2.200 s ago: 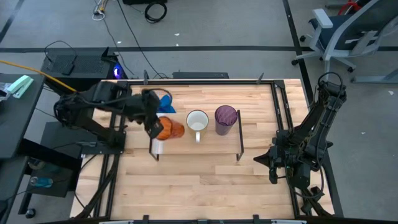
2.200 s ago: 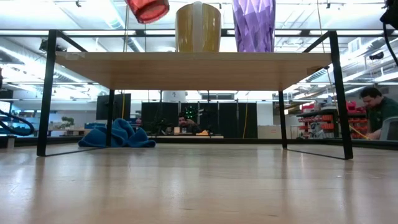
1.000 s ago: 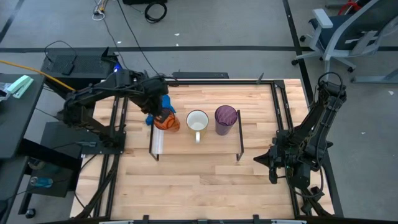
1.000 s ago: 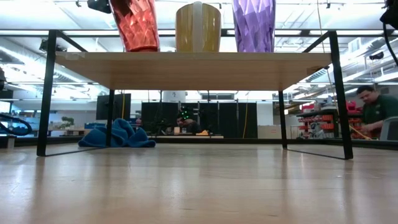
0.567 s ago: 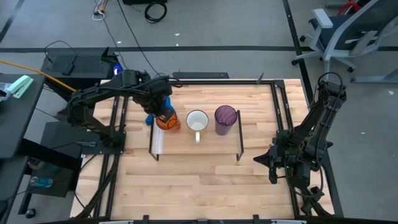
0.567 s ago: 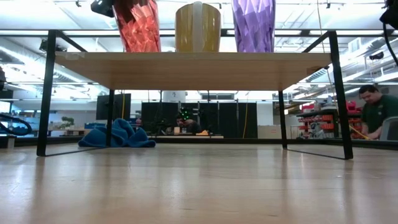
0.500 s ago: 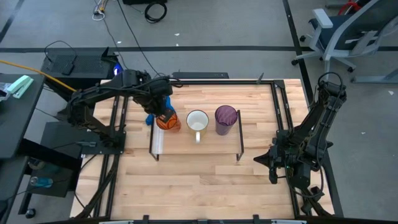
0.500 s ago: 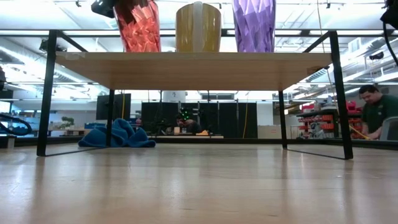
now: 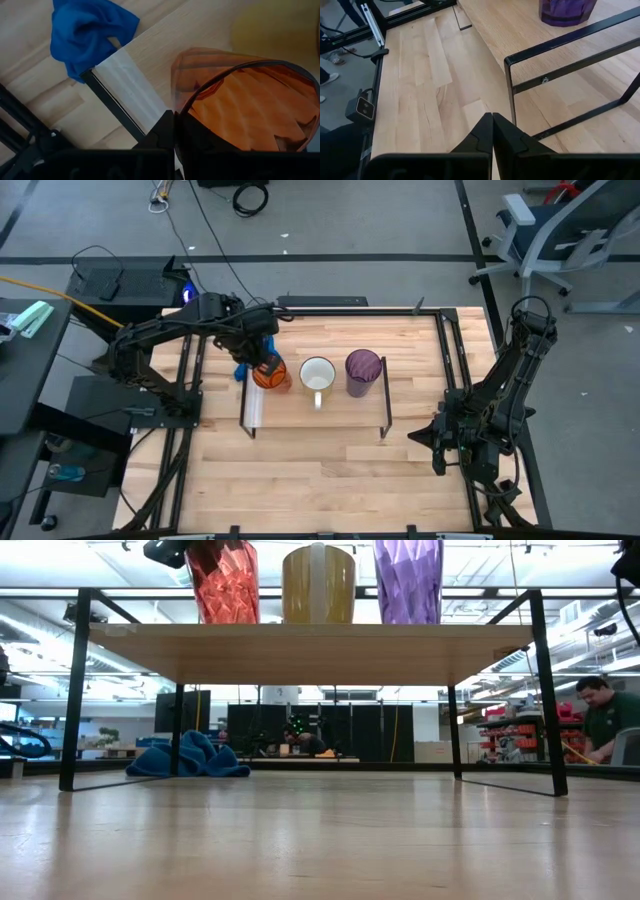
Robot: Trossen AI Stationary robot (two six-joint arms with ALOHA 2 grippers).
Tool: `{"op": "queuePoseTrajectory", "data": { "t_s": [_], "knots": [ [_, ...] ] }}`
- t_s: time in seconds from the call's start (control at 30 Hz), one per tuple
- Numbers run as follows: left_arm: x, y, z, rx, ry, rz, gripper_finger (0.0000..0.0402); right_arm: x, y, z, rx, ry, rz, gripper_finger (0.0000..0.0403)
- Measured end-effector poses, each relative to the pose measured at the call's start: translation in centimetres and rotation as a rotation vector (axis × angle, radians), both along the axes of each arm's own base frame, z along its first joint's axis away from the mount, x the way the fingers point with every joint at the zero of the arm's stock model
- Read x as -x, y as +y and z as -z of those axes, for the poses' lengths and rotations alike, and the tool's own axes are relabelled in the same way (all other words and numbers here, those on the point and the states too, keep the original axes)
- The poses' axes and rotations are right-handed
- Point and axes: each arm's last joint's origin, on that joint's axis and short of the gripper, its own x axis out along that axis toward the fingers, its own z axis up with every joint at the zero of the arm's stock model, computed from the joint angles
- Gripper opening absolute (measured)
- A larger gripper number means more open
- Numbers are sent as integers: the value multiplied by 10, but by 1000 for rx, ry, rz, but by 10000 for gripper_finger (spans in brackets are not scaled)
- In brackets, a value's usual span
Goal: Stack small to large cups/mugs on shelf
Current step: Put the orange cup on the shelf
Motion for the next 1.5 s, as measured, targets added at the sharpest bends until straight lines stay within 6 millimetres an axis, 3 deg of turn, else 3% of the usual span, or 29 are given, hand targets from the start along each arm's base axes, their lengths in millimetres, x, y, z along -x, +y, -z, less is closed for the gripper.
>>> {"op": "queuePoseTrajectory", "data": {
  "t_s": [0.4,0.63,1.5],
  "knots": [
    [-2,0,2,24,5,-47,12,0,0,0,-2,-1,1,11],
    [-6,-10,3,45,6,14,12,0,0,0,-3,-1,1,11],
    [-2,5,3,7,11,-19,12,0,1,0,-9,-4,1,11]
  ]
}}
